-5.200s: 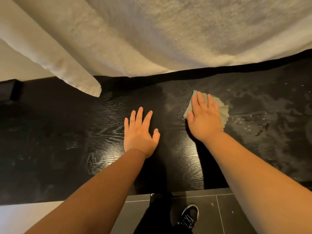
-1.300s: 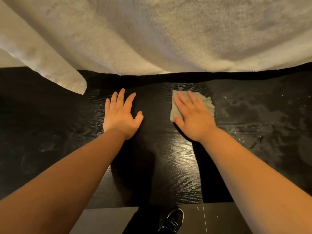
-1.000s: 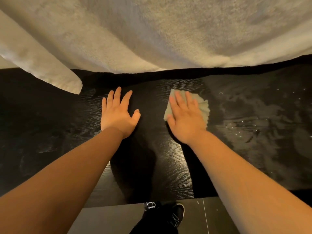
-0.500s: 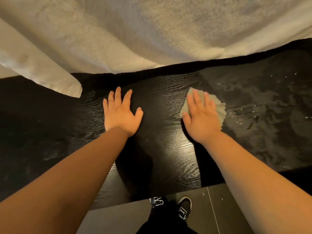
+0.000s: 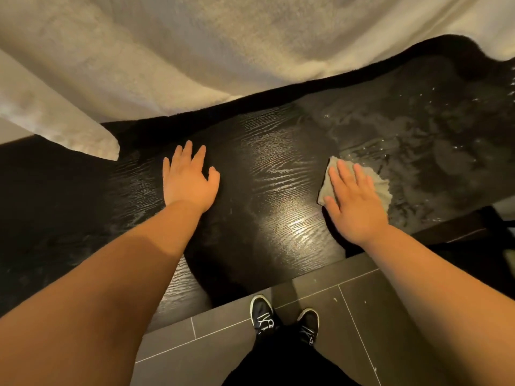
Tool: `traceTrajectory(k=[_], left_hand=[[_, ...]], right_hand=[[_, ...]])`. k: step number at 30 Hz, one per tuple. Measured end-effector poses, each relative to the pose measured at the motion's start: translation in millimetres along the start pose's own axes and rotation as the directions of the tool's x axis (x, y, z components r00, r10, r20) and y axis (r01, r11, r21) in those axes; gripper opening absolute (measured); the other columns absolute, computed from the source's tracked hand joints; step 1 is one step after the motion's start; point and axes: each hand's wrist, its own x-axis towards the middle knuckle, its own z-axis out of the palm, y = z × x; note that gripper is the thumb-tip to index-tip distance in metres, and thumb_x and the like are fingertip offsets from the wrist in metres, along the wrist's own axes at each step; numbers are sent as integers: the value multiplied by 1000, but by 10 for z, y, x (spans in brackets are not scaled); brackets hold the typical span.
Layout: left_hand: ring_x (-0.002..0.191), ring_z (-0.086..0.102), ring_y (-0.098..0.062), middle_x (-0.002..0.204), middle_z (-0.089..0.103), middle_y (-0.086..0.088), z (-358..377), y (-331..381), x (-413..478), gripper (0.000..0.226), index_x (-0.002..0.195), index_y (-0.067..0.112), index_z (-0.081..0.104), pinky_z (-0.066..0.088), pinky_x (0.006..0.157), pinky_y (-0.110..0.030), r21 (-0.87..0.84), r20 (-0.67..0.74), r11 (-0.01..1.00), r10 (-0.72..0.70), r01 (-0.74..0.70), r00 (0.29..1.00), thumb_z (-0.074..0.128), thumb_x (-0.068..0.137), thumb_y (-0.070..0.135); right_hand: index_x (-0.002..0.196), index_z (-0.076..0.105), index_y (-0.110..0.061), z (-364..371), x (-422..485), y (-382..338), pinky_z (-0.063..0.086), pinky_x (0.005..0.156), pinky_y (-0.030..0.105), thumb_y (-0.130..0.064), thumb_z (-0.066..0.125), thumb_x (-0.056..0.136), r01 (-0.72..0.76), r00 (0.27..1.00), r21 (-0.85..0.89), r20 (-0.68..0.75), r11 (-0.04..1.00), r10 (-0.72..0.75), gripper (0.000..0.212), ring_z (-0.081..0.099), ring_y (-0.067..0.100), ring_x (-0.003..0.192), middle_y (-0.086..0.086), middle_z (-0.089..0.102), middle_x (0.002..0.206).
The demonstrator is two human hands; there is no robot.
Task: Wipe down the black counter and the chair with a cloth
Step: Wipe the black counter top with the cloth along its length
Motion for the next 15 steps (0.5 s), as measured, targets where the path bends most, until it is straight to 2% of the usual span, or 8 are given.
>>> traceTrajectory(k=[2, 3, 6, 8, 10, 12, 15], left_hand=[[162, 15, -29, 174, 22, -8, -6, 28, -15, 64, 165, 25, 35, 12, 131, -52, -13, -6, 1000, 7, -7, 1000, 38, 105, 47], [161, 16, -30, 174, 24, -9, -3, 64, -42, 63, 164, 24, 37, 13, 131, -53, -31, -8, 1000, 1, -1, 1000, 41, 105, 45], [161, 16, -33, 174, 23, -12, 44, 314, -317, 64, 163, 22, 39, 12, 131, -54, -103, 11, 994, -28, 29, 1000, 47, 103, 44], [161, 13, -34, 174, 19, -11, 116, 538, -663, 67, 164, 23, 36, 10, 131, -54, -87, 31, 996, 15, -12, 999, 47, 102, 46], [162, 10, -34, 175, 16, -11, 173, 732, -958, 68, 165, 24, 33, 9, 131, -55, -57, 58, 996, 74, -70, 996, 47, 102, 47], [162, 6, -34, 176, 12, -11, 199, 862, -1078, 71, 167, 23, 29, 7, 131, -56, -48, 89, 997, 61, -56, 994, 46, 103, 47], [162, 3, -35, 176, 7, -13, 205, 1070, -1137, 75, 167, 23, 25, 4, 130, -59, -58, 128, 998, 44, -36, 991, 47, 101, 52]], right_hand=[[165, 20, -13, 57, -87, -283, 18, 124, 60, -49, 27, 106, -31, 1000, 2, 1, 1000, 31, 70, 14, 44, 156, 11, 19, 172], [165, 20, -14, 95, -164, -453, 18, 124, 60, -49, 28, 105, -1, 1000, -1, 14, 1000, 1, 69, 12, 43, 157, 10, 18, 172], [165, 21, -17, 196, -415, -760, 12, 127, 57, -48, 30, 105, 187, 979, -5, 81, 982, -186, 68, 7, 38, 159, 7, 16, 173], [166, 18, -20, 168, -505, -703, 2, 129, 50, -50, 31, 106, 310, 943, 19, 117, 951, -310, 69, 3, 33, 160, 3, 11, 174], [167, 15, -24, 95, -497, -458, -3, 127, 44, -51, 32, 105, 368, 919, 31, 137, 929, -369, 70, 0, 28, 160, -1, 7, 175], [167, 13, -26, 26, -481, -99, 2, 129, 48, -53, 32, 104, 302, 942, 18, 149, 953, -301, 71, 1, 28, 160, -2, 7, 175], [166, 19, -22, -85, -529, 477, 18, 127, 57, -55, 28, 104, 118, 990, -2, 80, 993, -118, 70, 10, 32, 160, 3, 16, 173]])
